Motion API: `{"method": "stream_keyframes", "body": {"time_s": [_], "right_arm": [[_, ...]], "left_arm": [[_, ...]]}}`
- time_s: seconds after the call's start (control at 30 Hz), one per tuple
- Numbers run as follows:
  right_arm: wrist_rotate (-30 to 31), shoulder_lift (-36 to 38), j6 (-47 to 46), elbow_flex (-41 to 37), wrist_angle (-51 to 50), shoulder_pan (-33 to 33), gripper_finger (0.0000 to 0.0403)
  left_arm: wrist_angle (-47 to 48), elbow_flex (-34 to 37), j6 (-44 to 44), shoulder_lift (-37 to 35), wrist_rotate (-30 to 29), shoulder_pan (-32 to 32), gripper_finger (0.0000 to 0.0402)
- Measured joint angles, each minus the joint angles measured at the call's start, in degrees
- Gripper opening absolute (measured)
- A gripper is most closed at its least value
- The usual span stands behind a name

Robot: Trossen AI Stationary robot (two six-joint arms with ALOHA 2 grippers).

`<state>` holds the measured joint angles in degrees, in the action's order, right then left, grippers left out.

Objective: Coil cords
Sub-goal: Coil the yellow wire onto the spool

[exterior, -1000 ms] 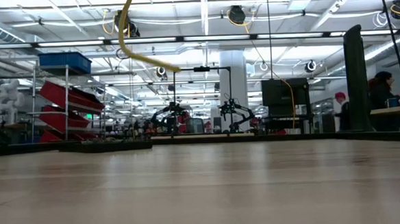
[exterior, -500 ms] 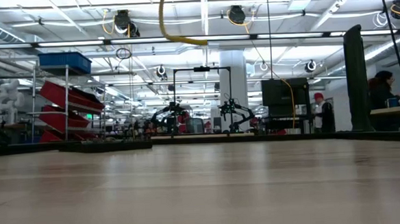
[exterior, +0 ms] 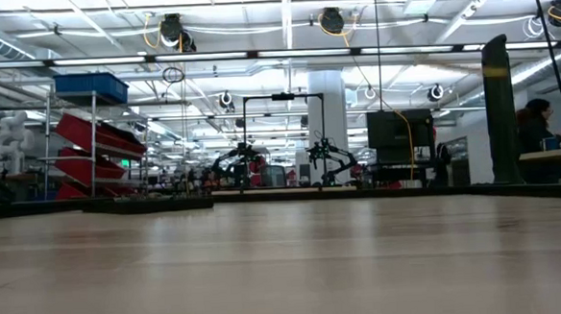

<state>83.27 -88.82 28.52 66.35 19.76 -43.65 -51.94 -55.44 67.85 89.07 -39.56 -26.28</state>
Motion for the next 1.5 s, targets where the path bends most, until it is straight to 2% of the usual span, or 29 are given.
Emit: {"method": "stream_keyframes", "body": {"time_s": [0.3,0.53,0.7,0.8,1.1,1.23,1.37,1.5], "right_arm": [[-0.3,0.0,-11.0,0.0,-11.4,3.3,0.0],[-7.4,0.0,-19.4,0.0,-16.5,6.4,0.0],[-12.9,0.0,-23.4,0.0,-18.4,8.1,0.0],[-13.5,0.0,-23.6,0.0,-18.4,8.4,0.0],[-3.4,2.0,-18.8,0.0,-20.5,3.5,0.0],[-2.4,6.1,-21.0,0.0,-23.8,-0.9,0.0005],[-4.5,10.8,-32.5,0.0,-35.6,-5.3,0.0033],[-19.7,13.8,-55.8,0.0,-54.3,-6.2,0.0073]], "left_arm": [[0.2,0.0,-2.8,-1.1,5.5,-1.7,0.0002],[-0.3,0.0,-8.9,-1.1,14.0,-1.6,0.0002],[-0.7,-1.2,-9.4,-1.1,14.2,-1.5,0.0002],[-0.8,-1.5,-10.6,-1.1,14.3,-1.5,0.0002],[0.4,-1.6,-10.0,-1.1,11.3,-1.5,0.0002],[0.7,-1.6,-10.0,-1.1,10.5,-1.5,0.0002],[0.7,-1.6,-10.0,-1.1,10.4,-1.5,0.0002],[0.7,-1.6,-10.0,-1.1,10.4,-1.5,0.0002]]}}
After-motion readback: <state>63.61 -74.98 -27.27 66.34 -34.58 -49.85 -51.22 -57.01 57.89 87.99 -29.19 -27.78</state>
